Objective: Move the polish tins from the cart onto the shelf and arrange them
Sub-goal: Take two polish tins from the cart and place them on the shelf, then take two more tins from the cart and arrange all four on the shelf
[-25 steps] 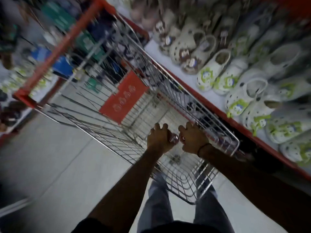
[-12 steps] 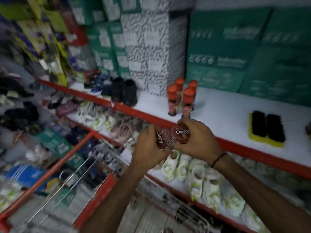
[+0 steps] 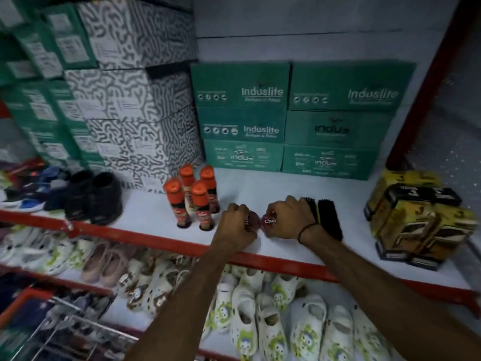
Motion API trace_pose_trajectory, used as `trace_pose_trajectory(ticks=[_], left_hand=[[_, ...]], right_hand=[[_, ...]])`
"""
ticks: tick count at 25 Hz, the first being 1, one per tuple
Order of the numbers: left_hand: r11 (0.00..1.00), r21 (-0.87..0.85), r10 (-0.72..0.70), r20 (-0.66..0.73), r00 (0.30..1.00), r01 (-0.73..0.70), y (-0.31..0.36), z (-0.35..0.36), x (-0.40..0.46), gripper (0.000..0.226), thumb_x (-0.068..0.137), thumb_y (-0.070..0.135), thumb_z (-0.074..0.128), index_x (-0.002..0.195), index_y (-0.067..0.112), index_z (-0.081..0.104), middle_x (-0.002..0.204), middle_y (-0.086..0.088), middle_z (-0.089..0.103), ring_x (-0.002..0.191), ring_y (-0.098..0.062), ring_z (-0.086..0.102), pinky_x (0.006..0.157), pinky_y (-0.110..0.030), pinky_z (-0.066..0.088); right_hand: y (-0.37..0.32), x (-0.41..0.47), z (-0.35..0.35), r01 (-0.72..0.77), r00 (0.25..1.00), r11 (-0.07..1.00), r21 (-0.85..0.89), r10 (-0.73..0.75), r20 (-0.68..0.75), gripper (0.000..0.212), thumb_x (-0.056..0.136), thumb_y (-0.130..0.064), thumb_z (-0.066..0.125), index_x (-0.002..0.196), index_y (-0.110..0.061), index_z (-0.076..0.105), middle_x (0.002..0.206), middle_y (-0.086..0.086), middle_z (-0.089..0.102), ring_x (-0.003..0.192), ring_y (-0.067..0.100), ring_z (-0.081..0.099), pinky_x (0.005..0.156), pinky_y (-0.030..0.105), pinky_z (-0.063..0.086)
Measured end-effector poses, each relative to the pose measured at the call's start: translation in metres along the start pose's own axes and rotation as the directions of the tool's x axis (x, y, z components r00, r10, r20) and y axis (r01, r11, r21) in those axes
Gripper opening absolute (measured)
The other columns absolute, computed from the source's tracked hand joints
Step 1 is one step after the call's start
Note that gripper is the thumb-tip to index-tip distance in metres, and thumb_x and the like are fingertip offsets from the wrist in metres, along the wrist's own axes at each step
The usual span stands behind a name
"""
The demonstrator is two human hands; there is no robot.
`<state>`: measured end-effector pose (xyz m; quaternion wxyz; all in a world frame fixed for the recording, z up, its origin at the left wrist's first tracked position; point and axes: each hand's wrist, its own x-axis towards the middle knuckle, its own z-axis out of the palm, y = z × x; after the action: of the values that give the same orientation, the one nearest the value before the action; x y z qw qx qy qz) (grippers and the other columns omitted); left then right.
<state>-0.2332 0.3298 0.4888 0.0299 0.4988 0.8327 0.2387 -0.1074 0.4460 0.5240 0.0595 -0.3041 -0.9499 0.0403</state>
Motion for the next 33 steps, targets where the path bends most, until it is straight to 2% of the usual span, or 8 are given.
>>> trace_pose_trajectory(ticks=[3,7,10,14,23,26,29,33], left_hand=[[0.999,-0.038,0.038,0.007,0.999,-0.038,0.000,0.003,0.027,0.027,0.073,0.021,0.067,0.098,0.024,0.077,0.093,-0.008,0.076,0.101,-0.034,0.063,0.088,-0.041,0.055],[0.997,-0.062,0.033,-0.018,0.999,-0.034,0.009,0.005,0.047,0.034,0.078,0.002,0.068,0.105,0.019,0.080,0.100,-0.013,0.077,0.105,-0.032,0.063,0.083,-0.031,0.047],[0.997,-0.069,0.016,-0.033,0.999,-0.018,0.012,0.011,0.057,0.030,0.078,0.004,0.069,0.101,0.018,0.079,0.099,-0.013,0.076,0.105,-0.033,0.064,0.083,-0.034,0.051],[0.995,-0.069,-0.076,-0.014,0.997,0.075,0.012,0.012,0.060,0.033,0.071,0.007,0.074,0.104,0.013,0.075,0.112,-0.017,0.068,0.103,-0.035,0.067,0.085,-0.033,0.052],[0.997,-0.063,-0.043,-0.014,0.999,0.042,0.006,0.018,0.061,0.034,0.076,0.004,0.072,0.110,0.010,0.072,0.116,-0.019,0.068,0.105,-0.037,0.066,0.090,-0.038,0.053],[0.996,-0.074,-0.040,-0.004,0.999,0.040,-0.001,0.020,0.058,0.045,0.075,0.008,0.071,0.120,0.015,0.067,0.123,-0.014,0.066,0.112,-0.037,0.064,0.097,-0.043,0.055],[0.987,-0.161,0.000,-0.103,0.995,-0.017,-0.001,0.012,0.038,0.053,0.074,0.002,0.072,0.125,0.008,0.062,0.129,-0.020,0.061,0.119,-0.037,0.060,0.104,-0.044,0.050],[0.956,-0.253,0.027,-0.432,0.901,-0.150,-0.009,-0.014,-0.029,0.034,0.080,-0.001,0.067,0.114,0.004,0.067,0.119,-0.014,0.061,0.112,-0.029,0.061,0.096,-0.036,0.051]], right_hand=[[0.018,0.021,0.006,-0.020,1.000,0.999,0.037,0.021,-0.023,0.040,0.079,-0.058,0.064,0.108,-0.031,0.072,0.109,0.005,0.073,0.114,0.032,0.059,0.096,0.043,0.042],[0.035,0.042,0.014,-0.053,0.997,0.997,0.050,0.055,-0.050,0.040,0.076,-0.059,0.063,0.104,-0.031,0.072,0.104,0.005,0.073,0.112,0.031,0.059,0.095,0.044,0.041],[0.041,0.049,0.015,-0.046,0.997,0.998,0.037,0.048,-0.054,0.039,0.074,-0.058,0.064,0.101,-0.031,0.071,0.102,0.003,0.073,0.110,0.030,0.059,0.094,0.044,0.041],[0.044,0.048,0.015,-0.046,0.996,0.998,0.038,0.049,-0.076,0.041,0.073,-0.060,0.064,0.103,-0.032,0.072,0.102,0.000,0.075,0.109,0.029,0.060,0.093,0.042,0.041],[0.043,0.048,0.017,-0.055,0.994,0.998,0.038,0.059,-0.092,0.043,0.074,-0.059,0.067,0.107,-0.031,0.070,0.104,0.003,0.074,0.111,0.029,0.059,0.094,0.042,0.043],[0.041,0.044,0.016,-0.067,0.993,0.997,0.028,0.069,-0.096,0.059,0.070,-0.061,0.070,0.121,-0.032,0.064,0.109,0.005,0.073,0.116,0.029,0.057,0.095,0.043,0.042],[0.026,0.031,0.003,-0.022,0.978,0.995,0.101,0.042,-0.205,0.061,0.073,-0.055,0.069,0.127,-0.031,0.059,0.111,0.004,0.073,0.114,0.031,0.055,0.092,0.044,0.042],[-0.030,-0.008,-0.001,0.188,0.863,0.945,0.269,-0.028,-0.504,0.033,0.080,-0.043,0.065,0.109,-0.027,0.067,0.099,-0.005,0.073,0.099,0.028,0.061,0.083,0.042,0.049]])
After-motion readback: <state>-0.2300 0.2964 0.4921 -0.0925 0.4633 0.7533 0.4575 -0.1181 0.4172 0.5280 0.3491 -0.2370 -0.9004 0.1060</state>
